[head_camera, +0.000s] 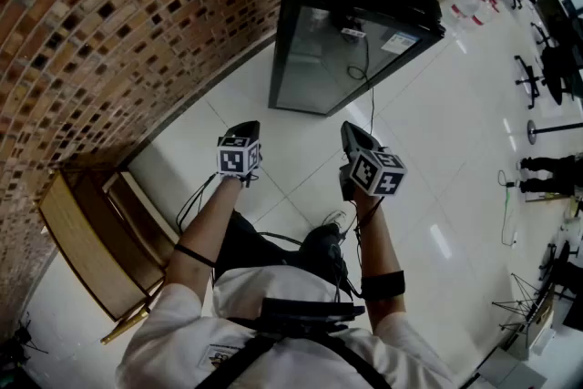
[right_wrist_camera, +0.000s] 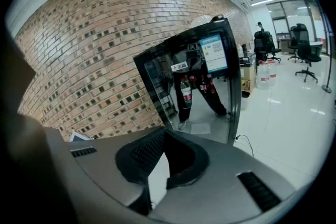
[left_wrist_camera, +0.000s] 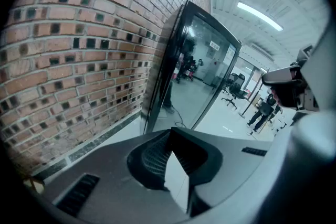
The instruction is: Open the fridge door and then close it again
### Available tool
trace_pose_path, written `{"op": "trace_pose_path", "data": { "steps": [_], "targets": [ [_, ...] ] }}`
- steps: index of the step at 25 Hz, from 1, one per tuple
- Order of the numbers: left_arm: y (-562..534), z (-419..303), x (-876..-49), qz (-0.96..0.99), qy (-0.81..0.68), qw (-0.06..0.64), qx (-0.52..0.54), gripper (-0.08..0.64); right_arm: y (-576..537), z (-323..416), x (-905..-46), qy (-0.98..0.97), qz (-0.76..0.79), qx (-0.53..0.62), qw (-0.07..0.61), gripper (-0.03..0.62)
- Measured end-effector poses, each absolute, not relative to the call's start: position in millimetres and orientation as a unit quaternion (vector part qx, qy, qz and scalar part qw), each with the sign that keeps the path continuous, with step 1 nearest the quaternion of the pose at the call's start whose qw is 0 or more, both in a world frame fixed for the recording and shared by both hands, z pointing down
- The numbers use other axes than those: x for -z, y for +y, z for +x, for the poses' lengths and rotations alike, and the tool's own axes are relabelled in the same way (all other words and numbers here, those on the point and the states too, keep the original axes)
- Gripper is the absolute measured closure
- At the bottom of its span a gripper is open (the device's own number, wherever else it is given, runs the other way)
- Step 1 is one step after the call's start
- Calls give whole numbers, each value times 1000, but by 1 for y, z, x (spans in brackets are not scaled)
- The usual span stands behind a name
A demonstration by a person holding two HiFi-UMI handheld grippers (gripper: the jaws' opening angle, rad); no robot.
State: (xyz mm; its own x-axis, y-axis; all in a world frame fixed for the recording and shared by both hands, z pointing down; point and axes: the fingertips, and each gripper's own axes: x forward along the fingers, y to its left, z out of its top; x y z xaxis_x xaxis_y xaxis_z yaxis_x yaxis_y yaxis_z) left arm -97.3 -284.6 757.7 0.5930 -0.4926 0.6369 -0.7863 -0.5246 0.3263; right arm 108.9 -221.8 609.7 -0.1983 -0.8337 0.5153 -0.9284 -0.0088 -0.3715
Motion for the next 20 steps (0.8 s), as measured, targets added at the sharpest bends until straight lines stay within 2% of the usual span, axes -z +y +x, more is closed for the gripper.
{"op": "trace_pose_path", "data": {
  "steps": [6, 7, 8, 13, 20],
  "targets": [
    [-335, -76, -796, 861, -351, 280, -238, 560, -256, 99, -656, -704, 622, -333, 86, 589],
    [-345, -75, -805, 864, -346, 275, -240, 543, -260, 96, -665, -704, 621, -335, 87, 589],
    [-354, -72, -813, 868, -339, 272, -242, 493, -266, 92, -675, -704, 619, -336, 90, 589],
    [-405, -61, -852, 884, -310, 251, -243, 337, -300, 77, -713, -706, 615, -336, 103, 589],
    [-462, -17, -889, 907, -263, 239, -225, 281, -343, 65, -749, -709, 613, -334, 100, 589]
  ]
}}
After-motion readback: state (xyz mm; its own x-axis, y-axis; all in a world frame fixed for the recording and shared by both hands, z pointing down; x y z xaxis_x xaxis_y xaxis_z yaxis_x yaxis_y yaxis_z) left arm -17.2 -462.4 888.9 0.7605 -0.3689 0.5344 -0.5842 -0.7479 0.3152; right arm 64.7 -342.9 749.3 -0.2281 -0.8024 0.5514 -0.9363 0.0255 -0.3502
